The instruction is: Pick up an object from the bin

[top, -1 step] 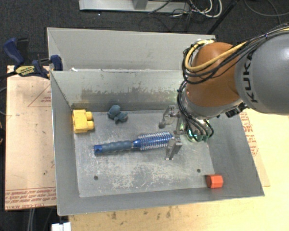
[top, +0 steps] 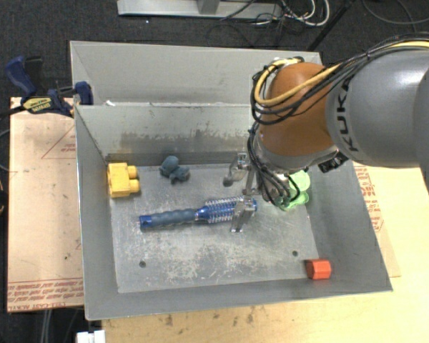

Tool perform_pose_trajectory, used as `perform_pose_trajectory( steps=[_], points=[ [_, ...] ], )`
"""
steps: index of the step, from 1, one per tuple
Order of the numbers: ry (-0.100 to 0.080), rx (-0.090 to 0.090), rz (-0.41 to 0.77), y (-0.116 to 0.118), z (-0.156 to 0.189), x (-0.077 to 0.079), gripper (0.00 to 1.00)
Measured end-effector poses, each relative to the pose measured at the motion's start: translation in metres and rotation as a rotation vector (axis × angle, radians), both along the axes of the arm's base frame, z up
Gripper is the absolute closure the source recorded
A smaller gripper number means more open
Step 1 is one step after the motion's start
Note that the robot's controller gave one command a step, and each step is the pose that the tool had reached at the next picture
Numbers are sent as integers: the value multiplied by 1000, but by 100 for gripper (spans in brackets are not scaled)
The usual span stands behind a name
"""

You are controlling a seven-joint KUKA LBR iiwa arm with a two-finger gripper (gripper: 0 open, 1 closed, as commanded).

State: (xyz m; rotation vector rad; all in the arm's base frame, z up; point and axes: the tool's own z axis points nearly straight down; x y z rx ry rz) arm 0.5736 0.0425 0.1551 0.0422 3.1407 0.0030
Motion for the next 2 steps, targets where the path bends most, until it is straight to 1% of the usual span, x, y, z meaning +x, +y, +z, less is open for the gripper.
perform_pose_trajectory(
  steps=[1, 2],
  points=[
    [-5, -2, 134, 69, -79, 23, 0],
    [-13, 2, 129, 69, -75, 25, 100]
  ],
)
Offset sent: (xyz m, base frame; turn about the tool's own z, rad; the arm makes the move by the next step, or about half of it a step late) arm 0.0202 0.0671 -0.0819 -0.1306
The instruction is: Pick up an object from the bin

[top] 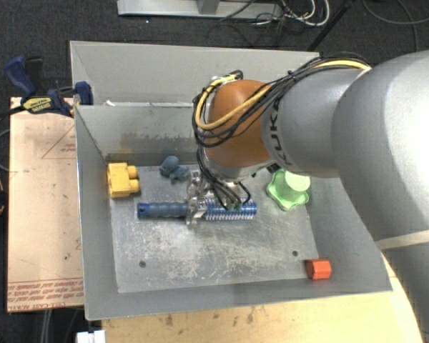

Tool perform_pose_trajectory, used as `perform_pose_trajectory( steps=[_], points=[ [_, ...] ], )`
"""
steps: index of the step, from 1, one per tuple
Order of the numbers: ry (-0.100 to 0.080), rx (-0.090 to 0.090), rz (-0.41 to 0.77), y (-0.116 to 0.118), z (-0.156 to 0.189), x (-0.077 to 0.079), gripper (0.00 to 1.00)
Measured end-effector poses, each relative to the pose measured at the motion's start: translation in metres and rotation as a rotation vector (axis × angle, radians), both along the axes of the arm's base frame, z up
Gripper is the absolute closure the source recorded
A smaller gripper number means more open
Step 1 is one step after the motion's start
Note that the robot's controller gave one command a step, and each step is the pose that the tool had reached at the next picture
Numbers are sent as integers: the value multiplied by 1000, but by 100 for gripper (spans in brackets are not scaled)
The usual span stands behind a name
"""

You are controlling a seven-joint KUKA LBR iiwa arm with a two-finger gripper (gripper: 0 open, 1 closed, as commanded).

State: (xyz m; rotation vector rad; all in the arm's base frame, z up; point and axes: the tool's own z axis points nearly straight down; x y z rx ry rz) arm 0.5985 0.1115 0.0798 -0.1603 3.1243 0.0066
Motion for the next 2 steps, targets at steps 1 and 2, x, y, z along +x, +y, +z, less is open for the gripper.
perform_pose_trajectory(
  steps=[1, 2],
  points=[
    [4, -2, -1, 14, 94, -9, 100],
    [3, -2, -17, 9, 207, -16, 100]
  ],
)
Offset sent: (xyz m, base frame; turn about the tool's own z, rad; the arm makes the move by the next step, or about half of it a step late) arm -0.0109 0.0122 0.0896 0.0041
